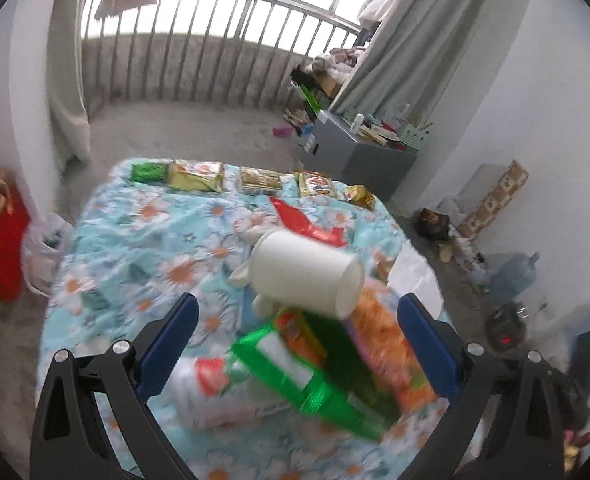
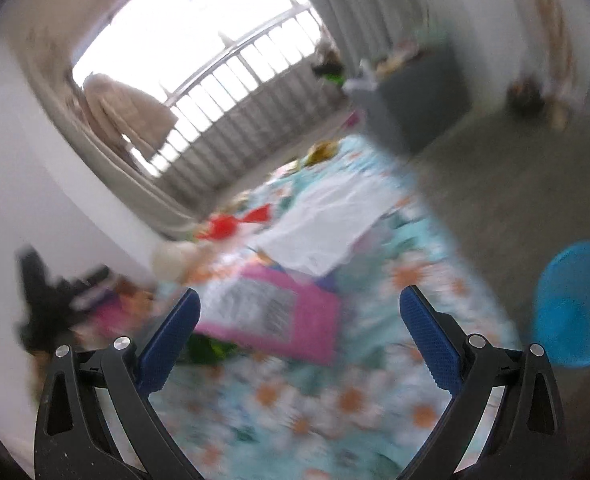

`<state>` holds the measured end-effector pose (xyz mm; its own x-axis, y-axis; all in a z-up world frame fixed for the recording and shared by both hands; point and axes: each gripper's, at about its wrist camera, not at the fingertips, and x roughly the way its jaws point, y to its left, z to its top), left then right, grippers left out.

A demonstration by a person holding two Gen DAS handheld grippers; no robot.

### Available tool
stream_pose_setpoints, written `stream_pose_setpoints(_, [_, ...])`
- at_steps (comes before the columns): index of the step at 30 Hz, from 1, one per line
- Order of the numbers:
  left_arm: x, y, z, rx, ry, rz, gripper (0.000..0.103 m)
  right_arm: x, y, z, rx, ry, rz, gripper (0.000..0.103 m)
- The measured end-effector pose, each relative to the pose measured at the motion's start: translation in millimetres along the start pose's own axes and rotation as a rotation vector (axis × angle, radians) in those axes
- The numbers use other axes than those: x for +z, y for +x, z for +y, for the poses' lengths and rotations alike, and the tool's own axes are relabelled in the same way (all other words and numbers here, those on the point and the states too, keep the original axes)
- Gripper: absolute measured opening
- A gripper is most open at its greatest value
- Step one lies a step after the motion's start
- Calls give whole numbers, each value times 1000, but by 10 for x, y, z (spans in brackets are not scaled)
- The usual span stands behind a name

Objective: Collect trash
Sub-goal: 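Grasp the white paper cup with the left gripper while the right gripper grasps the white tissue, then lift the paper cup with the left gripper while the right gripper lifts the tissue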

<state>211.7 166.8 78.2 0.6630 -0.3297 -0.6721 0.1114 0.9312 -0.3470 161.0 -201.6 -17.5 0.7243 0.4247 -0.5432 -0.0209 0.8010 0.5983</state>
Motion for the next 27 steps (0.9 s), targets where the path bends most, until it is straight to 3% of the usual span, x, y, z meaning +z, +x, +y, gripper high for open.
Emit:
stream_pose_setpoints(3, [196, 190, 48, -51, -88, 80, 97, 212, 323, -252, 113, 169, 86, 95])
stream_pose_setpoints(7, [360, 556, 142, -108, -223, 230, 97, 349, 655, -477, 170, 316, 172, 92])
stream_pose_setpoints(12, [484, 967, 277, -84, -364, 355, 97, 399, 789, -603, 209, 397, 191, 87])
stream_pose_setpoints(18, [489, 1275, 416, -60, -463, 436, 97, 440, 787, -769, 264, 452, 190, 76])
stream_pose_setpoints(24, [413, 1343, 468, -53, -504, 457, 79, 461, 952, -845, 333, 522, 238, 63])
stream_pose_setpoints(27, [400, 1310, 482, -55, -511, 442, 78, 506, 1027, -843, 325, 519, 245, 61])
